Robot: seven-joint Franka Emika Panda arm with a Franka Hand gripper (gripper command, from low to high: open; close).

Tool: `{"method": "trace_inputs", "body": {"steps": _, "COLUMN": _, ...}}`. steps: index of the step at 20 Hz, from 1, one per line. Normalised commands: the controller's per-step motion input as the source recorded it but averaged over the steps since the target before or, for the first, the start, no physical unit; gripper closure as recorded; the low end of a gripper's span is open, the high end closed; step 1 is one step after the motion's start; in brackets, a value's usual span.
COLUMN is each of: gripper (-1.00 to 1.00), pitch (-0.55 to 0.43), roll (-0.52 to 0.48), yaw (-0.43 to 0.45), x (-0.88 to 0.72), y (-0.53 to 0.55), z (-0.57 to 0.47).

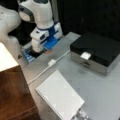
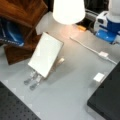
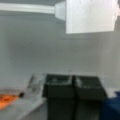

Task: Turn off the lamps. Pick up the book. Place the book on the shelf position.

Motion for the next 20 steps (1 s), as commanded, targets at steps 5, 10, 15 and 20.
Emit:
{"method": "trace_inputs", "body": {"steps": 5, "gripper": 1.0, "pitch": -0.336, "roll": 0.094, "yaw": -0.097, "x": -0.4, "y": -0.05, "z": -0.46}}
{"method": "trace_inputs", "body": {"steps": 10, "gripper": 1.0, "pitch": -0.314, "roll": 0.054, "yaw": -0.103, "x": -0.5, "y": -0.06, "z": -0.41}}
{"method": "trace_inputs", "body": {"steps": 15, "gripper": 1.0, "pitch": -0.339, "roll": 0.035, "yaw": -0.115, "x": -0.52, "y": -0.02, "z": -0.42}}
{"method": "trace_inputs", "body": {"steps": 20, "gripper": 1.0, "pitch": -0.374, "roll": 0.025, "yaw": -0.111, "x": -0.58, "y": 0.0, "z": -0.47}}
